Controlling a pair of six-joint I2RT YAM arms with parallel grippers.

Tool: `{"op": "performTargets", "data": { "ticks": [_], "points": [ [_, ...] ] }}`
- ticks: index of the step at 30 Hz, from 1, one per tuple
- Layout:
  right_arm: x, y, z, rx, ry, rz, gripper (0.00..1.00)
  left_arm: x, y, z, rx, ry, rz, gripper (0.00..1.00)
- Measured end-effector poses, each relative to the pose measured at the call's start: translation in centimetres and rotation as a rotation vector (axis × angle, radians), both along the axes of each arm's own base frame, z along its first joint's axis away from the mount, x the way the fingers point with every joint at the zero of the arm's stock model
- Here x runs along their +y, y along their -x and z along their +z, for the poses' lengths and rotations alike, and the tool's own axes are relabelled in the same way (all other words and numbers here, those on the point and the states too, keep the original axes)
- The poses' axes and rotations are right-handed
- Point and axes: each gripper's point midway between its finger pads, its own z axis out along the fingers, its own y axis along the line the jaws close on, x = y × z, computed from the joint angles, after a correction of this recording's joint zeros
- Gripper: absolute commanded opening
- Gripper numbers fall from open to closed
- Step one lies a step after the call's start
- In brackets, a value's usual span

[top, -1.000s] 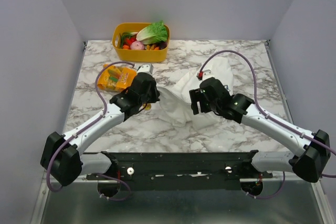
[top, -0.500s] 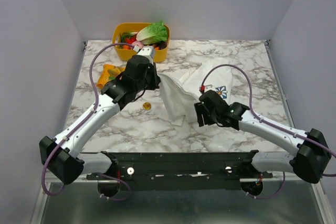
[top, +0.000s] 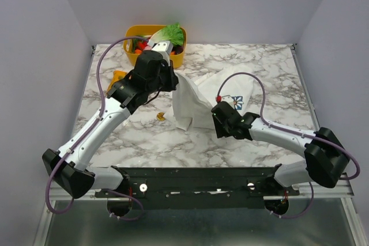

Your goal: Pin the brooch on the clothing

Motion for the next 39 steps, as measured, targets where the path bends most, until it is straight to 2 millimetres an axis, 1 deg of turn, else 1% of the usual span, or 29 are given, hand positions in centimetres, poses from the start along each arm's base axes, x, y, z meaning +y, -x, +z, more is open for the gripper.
{"op": "performTargets", "data": {
  "ticks": [3,4,5,6,11,12,14,16,17,18,21,23,25,27,30,34,36,37,38,39],
  "points": [
    [0.7,-0.5,-0.4,-0.005,-0.013,0.013,0.59,-0.2,-0.1,-0.5,0.014,-0.006,-0.007,0.00],
    [0.9,-0.6,-0.5,-0.008,-0.017,0.018,0.56,-0.3,-0.1,-0.6,0.018,-0.007,-0.012,0.00],
    [1.2,-0.8,-0.6,-0.011,-0.022,0.021,0.48,-0.5,-0.1,-0.8,0.023,-0.007,-0.018,0.00],
    [1.3,-0.9,-0.8,-0.013,-0.023,0.023,0.42,-0.6,-0.1,-1.0,0.028,-0.008,-0.022,0.00],
    [2.1,-1.7,-2.1,-0.007,-0.010,0.035,0.41,-1.0,-0.1,-1.5,0.045,-0.010,-0.041,0.00],
    [2.3,-1.9,-2.4,-0.002,-0.005,0.036,0.34,-1.1,-0.1,-1.6,0.047,-0.010,-0.044,0.00],
    [2.8,-2.3,-2.9,0.002,-0.002,0.041,0.33,-1.2,-0.1,-1.8,0.052,-0.011,-0.047,0.00],
    [3.2,-2.6,-3.3,0.004,-0.006,0.044,0.11,-1.2,-0.2,-1.9,0.055,-0.013,-0.050,0.00],
    [3.5,-2.8,-3.3,0.002,-0.013,0.048,0.03,-1.3,-0.2,-2.0,0.056,-0.014,-0.051,0.00],
    [3.7,-2.8,-3.2,0.001,-0.022,0.054,0.01,-1.3,-0.2,-2.1,0.058,-0.015,-0.053,0.00],
    [4.1,-2.8,-2.8,-0.005,-0.049,0.064,0.00,-1.5,-0.2,-2.0,0.060,-0.013,-0.061,0.00],
    [4.1,-2.7,-1.9,-0.023,-0.073,0.066,0.00,-1.6,-0.2,-1.7,0.057,-0.008,-0.067,0.00],
    [3.9,-2.4,0.1,-0.062,-0.113,0.067,0.01,-1.8,-0.2,-1.3,0.050,0.000,-0.075,0.00],
    [3.6,-2.3,3.4,-0.128,-0.173,0.067,0.00,-2.0,-0.2,-0.6,0.041,0.011,-0.085,0.00],
    [2.5,-1.9,10.2,-0.280,-0.282,0.062,0.00,-2.3,-0.1,0.3,0.028,0.029,-0.102,0.00],
    [-0.2,-0.5,20.3,-0.511,-0.429,0.052,0.00,-2.7,0.2,0.8,0.023,0.046,-0.126,0.00],
    [-1.5,0.0,24.5,-0.605,-0.474,0.049,0.00,-2.9,0.3,0.8,0.022,0.050,-0.133,0.00],
    [-1.9,0.2,26.0,-0.637,-0.484,0.051,0.00,-2.9,0.3,0.9,0.022,0.053,-0.134,0.00],
    [-2.0,0.1,27.1,-0.659,-0.485,0.049,0.00,-3.0,0.3,0.9,0.021,0.055,-0.134,0.00],
    [-1.9,-0.2,27.5,-0.666,-0.474,0.053,0.00,-3.0,0.4,0.8,0.022,0.058,-0.134,0.00]
  ]
}}
